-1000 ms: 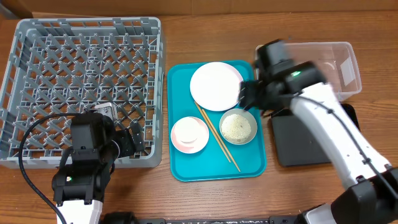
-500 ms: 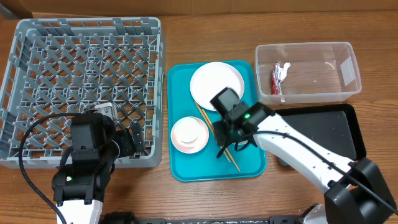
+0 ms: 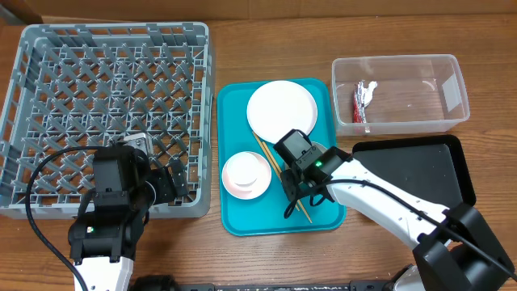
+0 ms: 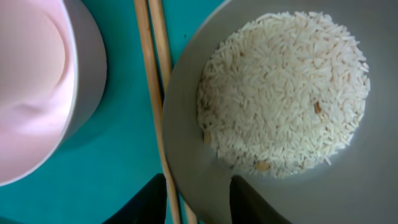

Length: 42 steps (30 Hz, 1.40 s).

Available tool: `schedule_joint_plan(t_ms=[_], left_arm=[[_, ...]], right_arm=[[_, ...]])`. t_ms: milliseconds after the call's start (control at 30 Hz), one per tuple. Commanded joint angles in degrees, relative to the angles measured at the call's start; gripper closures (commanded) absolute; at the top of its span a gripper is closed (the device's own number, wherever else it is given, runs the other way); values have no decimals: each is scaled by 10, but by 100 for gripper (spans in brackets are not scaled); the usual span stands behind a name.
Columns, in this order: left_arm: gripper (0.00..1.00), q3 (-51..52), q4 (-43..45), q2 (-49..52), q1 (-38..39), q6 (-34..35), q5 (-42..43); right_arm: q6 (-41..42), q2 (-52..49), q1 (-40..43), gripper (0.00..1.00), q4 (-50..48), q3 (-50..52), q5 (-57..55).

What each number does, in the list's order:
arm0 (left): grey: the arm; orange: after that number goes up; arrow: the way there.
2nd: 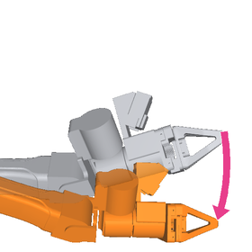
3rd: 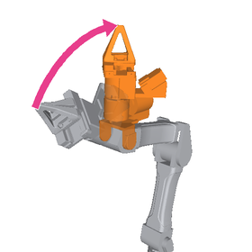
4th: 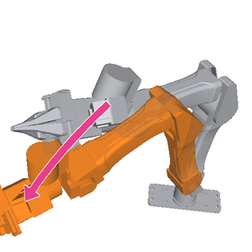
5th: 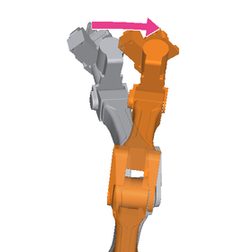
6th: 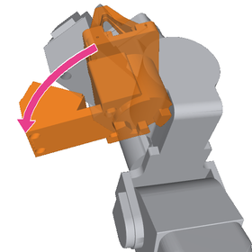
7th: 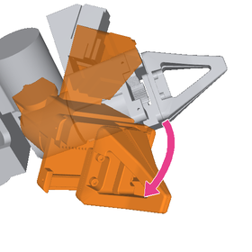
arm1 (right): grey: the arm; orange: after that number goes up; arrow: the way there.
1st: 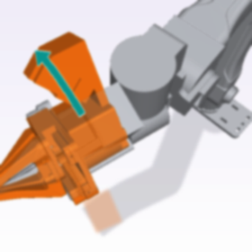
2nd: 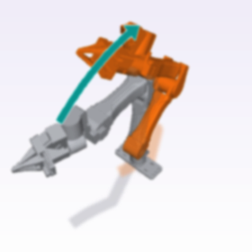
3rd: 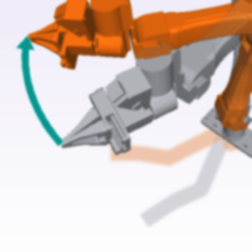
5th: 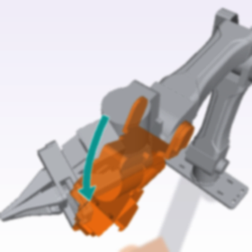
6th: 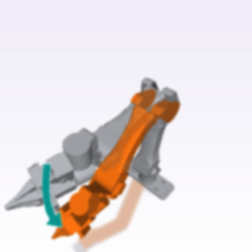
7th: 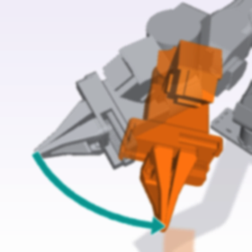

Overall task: Sort waste into correct bins and load items into the dishwasher
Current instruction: 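Grasp the rim of the white rice bowl with the right gripper, then tip the rice bowl over the black tray to pour out rice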

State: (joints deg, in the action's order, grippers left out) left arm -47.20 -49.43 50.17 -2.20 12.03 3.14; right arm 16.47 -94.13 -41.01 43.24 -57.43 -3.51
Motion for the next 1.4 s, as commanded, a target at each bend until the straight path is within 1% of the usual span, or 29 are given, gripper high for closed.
schedule_joint_plan(t_ms=[0,100,167,333,500,600,767,867,1033,1233,1367], left_arm=[[0,-13,0,1,7,4,-1],[0,-13,0,1,7,4,-1],[0,-13,0,1,7,4,-1],[0,-13,0,1,7,4,-1],[0,-13,0,1,7,4,-1],[0,-13,0,1,7,4,-1],[0,-13,0,1,7,4,-1],[0,-13,0,1,7,4,-1],[0,-13,0,1,7,4,-2],[0,-13,2,1,7,4,-1],[0,-13,6,1,7,4,-2]], right_arm=[[-2,5,-3,66,-12,18,-14],[-2,5,-3,80,-13,18,-21],[-2,5,-3,85,-13,18,-25],[-2,5,-3,87,-15,18,-25],[0,5,-3,91,-16,18,-25],[3,5,-3,96,-17,18,-25],[18,5,-3,96,-20,16,-25],[41,6,-3,96,-8,1,-33],[65,20,-2,96,22,-45,-63],[76,43,8,96,74,-111,-63],[82,63,31,96,110,-145,-63]])
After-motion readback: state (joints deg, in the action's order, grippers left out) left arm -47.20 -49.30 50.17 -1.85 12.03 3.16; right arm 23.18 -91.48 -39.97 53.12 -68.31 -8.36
